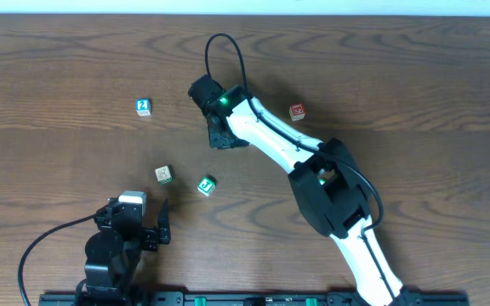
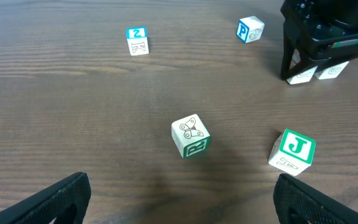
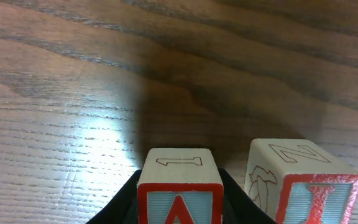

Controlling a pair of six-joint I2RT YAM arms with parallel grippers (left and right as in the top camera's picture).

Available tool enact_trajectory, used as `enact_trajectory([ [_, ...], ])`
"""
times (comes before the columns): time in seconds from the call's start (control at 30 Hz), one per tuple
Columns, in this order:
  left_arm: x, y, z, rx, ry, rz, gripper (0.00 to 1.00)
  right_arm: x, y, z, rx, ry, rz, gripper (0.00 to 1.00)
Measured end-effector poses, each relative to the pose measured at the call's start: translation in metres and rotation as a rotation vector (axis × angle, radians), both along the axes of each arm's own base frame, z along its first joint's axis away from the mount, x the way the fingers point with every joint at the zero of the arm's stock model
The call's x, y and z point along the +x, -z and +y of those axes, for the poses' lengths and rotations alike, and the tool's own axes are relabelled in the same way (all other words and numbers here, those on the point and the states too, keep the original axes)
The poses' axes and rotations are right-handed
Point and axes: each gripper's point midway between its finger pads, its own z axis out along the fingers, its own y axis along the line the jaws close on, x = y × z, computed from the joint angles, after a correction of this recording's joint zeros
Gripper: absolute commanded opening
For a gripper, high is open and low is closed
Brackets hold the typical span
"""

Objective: Spell out Ai2
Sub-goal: 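Carry the A block and place it left of the I block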

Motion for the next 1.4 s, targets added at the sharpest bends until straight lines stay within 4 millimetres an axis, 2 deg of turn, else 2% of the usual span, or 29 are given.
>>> enact_trajectory([
  [0.13,0.000,0.000,0.000,0.000,0.000,0.000,0.95,0.003,-0.001,0.000,0.000,0.003,-0.014,0.02],
  [0.4,0.000,0.000,0.000,0.000,0.000,0.000,0.95,0.003,-0.001,-0.001,0.004,0.065,-0.018,0.03],
  [0.53,0.000,0.000,0.000,0.000,0.000,0.000,0.95,0.003,-0.001,-0.001,0.007,0.080,-0.018,0.11],
  [0.67,0.000,0.000,0.000,0.000,0.000,0.000,0.95,0.003,-0.001,-0.001,0.008,0.084,-0.018,0.29],
  [0.77,0.000,0.000,0.000,0.000,0.000,0.000,0.96,0.003,-0.001,-0.002,0.008,0.089,-0.018,0.34],
  [1.03,0.000,0.000,0.000,0.000,0.000,0.000,0.96,0.003,-0.001,-0.002,0.007,0.093,-0.020,0.36],
  [1.3,0.000,0.000,0.000,0.000,0.000,0.000,0.95,0.008,-0.002,-0.001,0.009,0.099,-0.042,0.46],
  [1.4,0.000,0.000,0.000,0.000,0.000,0.000,0.95,0.013,-0.003,0.001,0.023,0.101,-0.060,0.46],
])
